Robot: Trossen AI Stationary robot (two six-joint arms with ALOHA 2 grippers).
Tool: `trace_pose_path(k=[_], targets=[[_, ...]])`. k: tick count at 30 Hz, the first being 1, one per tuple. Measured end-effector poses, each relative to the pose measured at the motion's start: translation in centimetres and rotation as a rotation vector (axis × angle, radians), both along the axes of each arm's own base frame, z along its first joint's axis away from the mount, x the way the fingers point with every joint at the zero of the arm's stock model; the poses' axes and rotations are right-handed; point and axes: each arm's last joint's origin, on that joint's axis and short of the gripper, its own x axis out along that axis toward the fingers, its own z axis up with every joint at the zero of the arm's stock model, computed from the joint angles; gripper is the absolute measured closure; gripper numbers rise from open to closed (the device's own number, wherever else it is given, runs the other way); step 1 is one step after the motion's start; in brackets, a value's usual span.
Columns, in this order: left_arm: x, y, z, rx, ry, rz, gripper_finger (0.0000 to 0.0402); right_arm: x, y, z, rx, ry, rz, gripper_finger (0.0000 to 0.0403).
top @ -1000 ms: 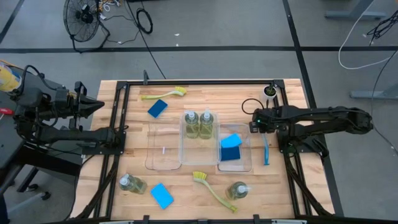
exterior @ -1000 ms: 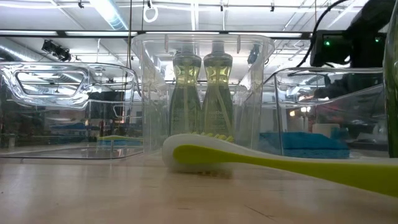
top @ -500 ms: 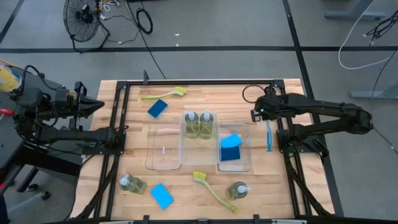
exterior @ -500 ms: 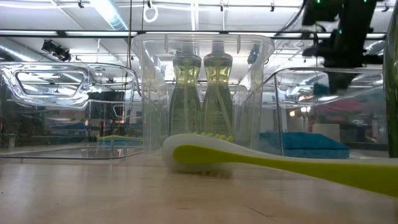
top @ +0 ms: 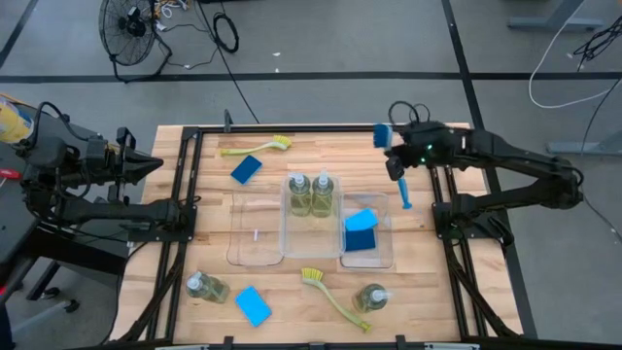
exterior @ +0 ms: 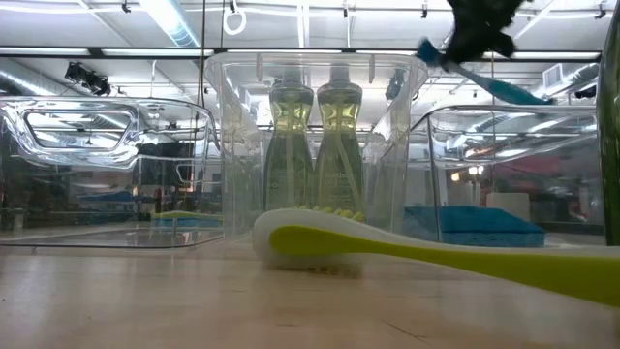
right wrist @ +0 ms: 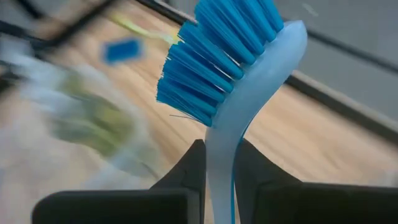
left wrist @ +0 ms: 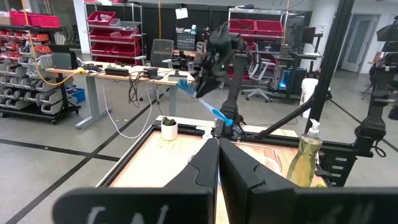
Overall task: Pick & Place Kitchen Sink Supplies
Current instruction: Put the blue dishwashing brush into the left transparent bin
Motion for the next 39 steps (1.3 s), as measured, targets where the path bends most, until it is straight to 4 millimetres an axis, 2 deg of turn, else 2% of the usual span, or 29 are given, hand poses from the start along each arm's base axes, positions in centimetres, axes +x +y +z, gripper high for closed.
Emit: trace_pose_path(k=[7, 17, 26, 34, 39], targets=[[0.0, 0.0, 0.0, 0.0, -0.001, 0.0, 0.0383, 1.6, 0.6, 3.7, -0.095, -0.305, 0.275, 0.0362], [0.0, 0.0, 0.0, 0.0, -0.001, -0.001, 0.0383, 2.2, 1.6, 6.8, -0.179, -0.577, 0.522, 0.0362], [0.0, 0.0, 0.0, 0.0, 0.0, -0.001, 0.0383, 3.0, 2.5, 7.6, -0.189, -0.677, 0.578, 0.0362], [0.0, 0.0, 0.0, 0.0, -0.005, 0.0, 0.0383, 4.6, 2.9, 7.5, -0.158, -0.716, 0.595, 0.0362], [0.0, 0.0, 0.5, 0.002, -0.052, 0.0, 0.0383, 5.7, 2.8, 8.4, -0.185, -0.709, 0.604, 0.0362]])
